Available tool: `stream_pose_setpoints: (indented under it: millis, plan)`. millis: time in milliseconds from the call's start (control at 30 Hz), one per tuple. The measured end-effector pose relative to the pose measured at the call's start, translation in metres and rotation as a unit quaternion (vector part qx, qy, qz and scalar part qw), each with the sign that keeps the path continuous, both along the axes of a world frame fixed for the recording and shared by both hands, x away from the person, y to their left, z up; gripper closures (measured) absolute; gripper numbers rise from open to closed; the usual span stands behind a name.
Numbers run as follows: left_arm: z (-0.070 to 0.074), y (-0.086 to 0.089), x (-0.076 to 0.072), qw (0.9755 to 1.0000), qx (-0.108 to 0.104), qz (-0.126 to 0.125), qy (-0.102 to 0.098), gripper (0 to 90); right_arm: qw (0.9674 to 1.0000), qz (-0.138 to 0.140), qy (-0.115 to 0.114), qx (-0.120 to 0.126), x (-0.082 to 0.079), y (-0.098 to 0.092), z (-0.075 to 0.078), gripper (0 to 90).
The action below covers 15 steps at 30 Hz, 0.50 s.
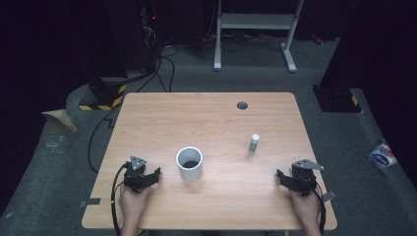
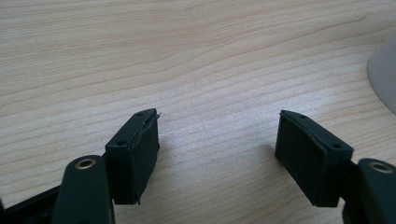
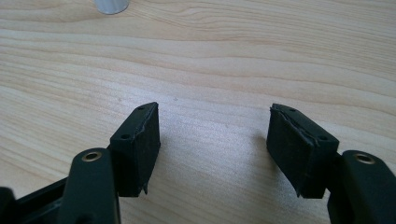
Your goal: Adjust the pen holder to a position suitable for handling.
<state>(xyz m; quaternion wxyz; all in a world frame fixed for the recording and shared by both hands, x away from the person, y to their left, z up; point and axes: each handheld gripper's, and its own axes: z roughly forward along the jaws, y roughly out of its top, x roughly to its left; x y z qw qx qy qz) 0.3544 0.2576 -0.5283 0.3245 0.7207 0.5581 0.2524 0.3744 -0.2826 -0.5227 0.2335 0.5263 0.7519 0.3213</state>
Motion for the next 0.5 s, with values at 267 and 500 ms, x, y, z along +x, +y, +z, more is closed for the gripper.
stream_pose_setpoints:
  millis: [267, 500]
  plan:
    - [0.0001, -0.0009, -0.0007, 1.0000, 0.000, 0.004, 0.001, 30.5, 1.0000, -0.001, 0.001, 0.001, -0.0002, 0.0001, 0.0001, 34.4]
    - [0.0002, -0.0017, -0.0029, 1.0000, -0.001, 0.004, -0.003, 35.3, 1.0000, 0.003, 0.000, -0.001, 0.0001, 0.0000, -0.0001, 33.5]
